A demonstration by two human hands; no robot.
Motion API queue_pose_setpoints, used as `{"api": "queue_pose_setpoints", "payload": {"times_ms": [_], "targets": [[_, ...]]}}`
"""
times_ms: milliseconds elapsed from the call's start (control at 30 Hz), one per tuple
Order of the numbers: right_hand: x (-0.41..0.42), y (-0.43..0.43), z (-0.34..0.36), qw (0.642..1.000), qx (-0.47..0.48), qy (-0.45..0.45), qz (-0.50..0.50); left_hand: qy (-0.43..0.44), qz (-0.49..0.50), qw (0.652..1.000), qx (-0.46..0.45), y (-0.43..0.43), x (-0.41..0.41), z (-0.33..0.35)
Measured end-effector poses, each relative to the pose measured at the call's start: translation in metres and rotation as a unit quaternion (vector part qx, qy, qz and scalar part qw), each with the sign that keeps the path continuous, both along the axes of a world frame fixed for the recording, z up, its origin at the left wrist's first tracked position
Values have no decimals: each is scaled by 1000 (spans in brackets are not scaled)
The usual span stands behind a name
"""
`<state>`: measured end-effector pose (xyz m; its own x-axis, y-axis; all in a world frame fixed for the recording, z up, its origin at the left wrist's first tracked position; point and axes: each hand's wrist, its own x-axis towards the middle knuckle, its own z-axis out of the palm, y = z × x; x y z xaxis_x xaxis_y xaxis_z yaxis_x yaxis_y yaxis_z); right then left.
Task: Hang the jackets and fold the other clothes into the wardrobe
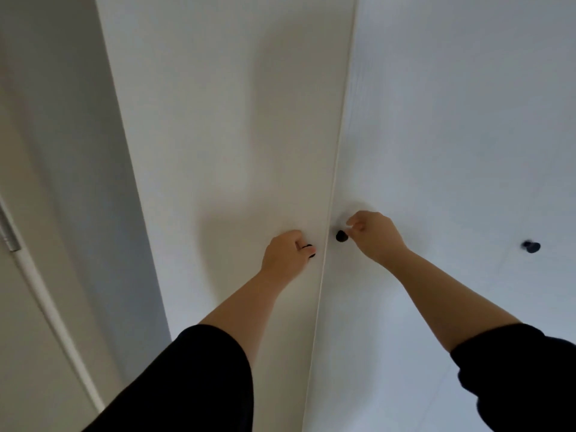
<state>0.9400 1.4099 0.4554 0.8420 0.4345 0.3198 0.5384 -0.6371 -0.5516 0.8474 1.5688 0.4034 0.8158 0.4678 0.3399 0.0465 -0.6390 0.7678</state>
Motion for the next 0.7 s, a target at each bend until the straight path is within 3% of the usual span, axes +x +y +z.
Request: {"api": "queue_pose_setpoints", "payload": {"times_ms": [333,500,700], "targets": [[56,32,-30,991,-89,-87,51,-14,51,998,34,19,67,-3],[58,33,-32,993,-83,-78,42,1,60,997,49,18,71,-3],[31,33,-22,982,-165,-86,15,83,54,974,204,14,59,10]]}}
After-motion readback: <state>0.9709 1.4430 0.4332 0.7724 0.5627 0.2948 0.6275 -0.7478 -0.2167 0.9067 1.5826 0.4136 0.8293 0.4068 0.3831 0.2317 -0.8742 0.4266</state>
